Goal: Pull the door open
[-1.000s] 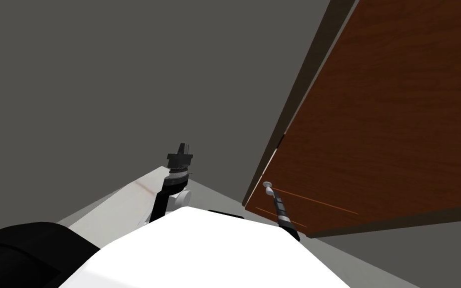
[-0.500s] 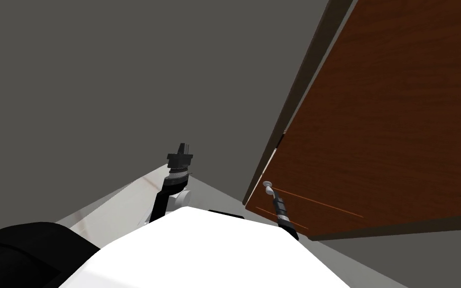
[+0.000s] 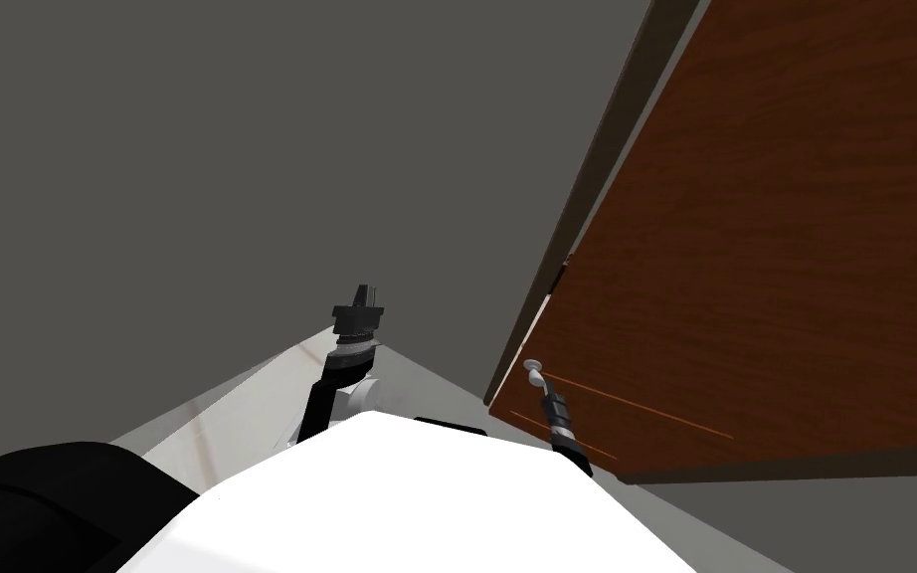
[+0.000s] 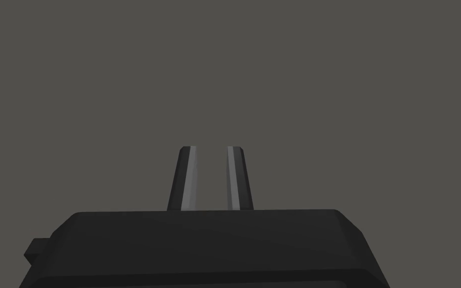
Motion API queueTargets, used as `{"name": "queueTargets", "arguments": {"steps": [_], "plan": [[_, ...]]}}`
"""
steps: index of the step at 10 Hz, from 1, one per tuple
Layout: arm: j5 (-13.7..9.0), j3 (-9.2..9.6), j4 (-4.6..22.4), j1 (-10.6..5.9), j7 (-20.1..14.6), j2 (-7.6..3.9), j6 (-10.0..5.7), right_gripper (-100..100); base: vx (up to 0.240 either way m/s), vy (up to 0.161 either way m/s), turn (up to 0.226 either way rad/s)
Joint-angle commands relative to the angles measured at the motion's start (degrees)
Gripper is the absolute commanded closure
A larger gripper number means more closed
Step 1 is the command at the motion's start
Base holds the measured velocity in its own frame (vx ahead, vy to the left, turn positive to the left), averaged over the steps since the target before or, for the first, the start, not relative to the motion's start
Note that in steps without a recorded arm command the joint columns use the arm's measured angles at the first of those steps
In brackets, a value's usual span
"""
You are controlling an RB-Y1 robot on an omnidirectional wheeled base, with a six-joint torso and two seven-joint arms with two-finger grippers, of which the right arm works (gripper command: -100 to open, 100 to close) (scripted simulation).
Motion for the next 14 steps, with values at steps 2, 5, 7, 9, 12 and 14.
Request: {"name": "queueTargets", "arguments": {"steps": [2, 5, 7, 9, 12, 14], "plan": [[-1.5, 0.96, 0.6, -1.26, -4.3, 0.24, -0.69, 100, -0.048, -0.014, 0.061], [-3.7, 1.60, 0.3, -1.50, -9.0, 0.39, -0.04, 100, -0.057, -0.024, 0.091], [-4.8, 1.92, 0.2, -1.61, -11.6, 0.46, 0.28, 100, -0.046, -0.013, 0.053], [-4.8, 1.92, 0.2, -1.61, -11.8, 0.46, 0.28, 100, -0.026, -0.008, 0.024], [-7.0, 2.76, 2.1, -2.24, -16.9, 0.58, 0.93, -100, -0.045, -0.006, -0.011], [-8.5, 3.60, 1.8, -2.57, -20.3, 0.84, 1.40, -100, -0.080, -0.007, 0.016]]}}
